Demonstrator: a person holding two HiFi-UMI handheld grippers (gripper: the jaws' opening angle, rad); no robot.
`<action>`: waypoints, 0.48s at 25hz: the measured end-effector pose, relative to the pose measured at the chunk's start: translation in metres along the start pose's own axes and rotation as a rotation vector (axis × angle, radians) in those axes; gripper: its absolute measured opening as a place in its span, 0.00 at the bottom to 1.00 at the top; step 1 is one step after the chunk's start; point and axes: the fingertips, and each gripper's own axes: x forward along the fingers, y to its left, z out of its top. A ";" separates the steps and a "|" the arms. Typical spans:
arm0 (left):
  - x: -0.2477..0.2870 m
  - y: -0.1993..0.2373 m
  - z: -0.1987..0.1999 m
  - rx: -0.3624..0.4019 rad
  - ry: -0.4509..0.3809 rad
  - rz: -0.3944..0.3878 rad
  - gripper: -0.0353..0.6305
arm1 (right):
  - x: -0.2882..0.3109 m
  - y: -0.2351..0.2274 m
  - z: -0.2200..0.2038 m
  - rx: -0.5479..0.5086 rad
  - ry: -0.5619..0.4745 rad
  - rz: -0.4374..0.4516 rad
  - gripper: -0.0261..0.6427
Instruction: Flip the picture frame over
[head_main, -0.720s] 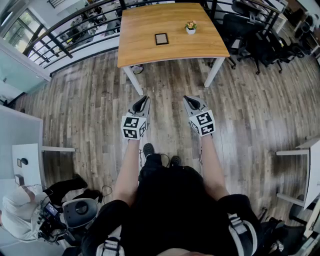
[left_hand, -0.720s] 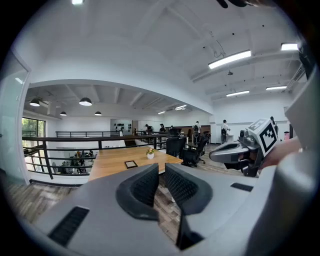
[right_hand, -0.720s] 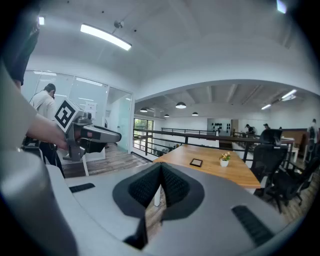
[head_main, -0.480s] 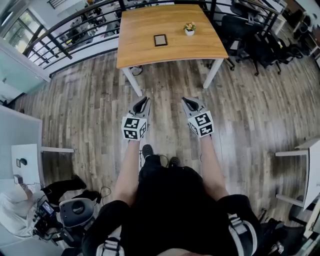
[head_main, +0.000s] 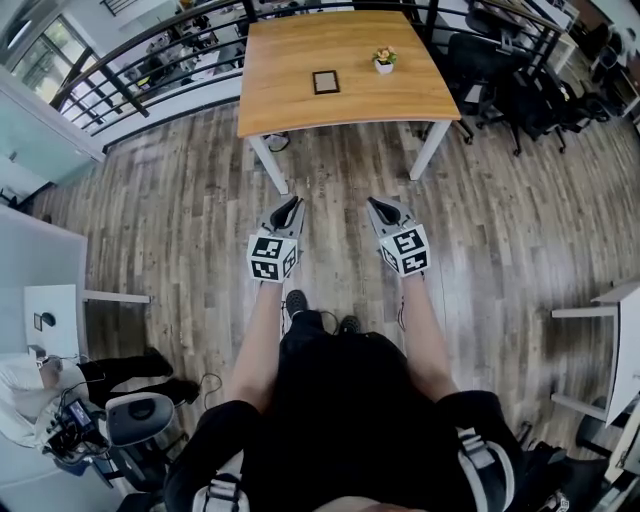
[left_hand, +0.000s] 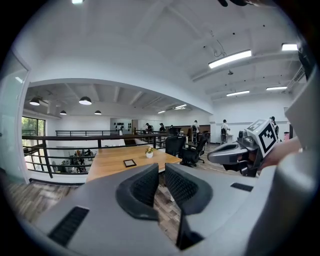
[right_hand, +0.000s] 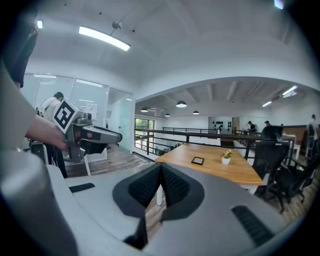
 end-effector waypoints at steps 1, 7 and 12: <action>0.000 0.000 0.000 0.002 -0.001 0.001 0.14 | 0.000 0.000 0.000 -0.001 0.000 0.001 0.05; 0.000 -0.004 0.001 0.010 -0.005 0.002 0.14 | -0.001 0.001 -0.001 -0.011 0.007 0.003 0.05; -0.003 -0.004 0.001 0.009 -0.008 -0.002 0.14 | 0.001 0.003 0.001 -0.012 0.001 0.006 0.05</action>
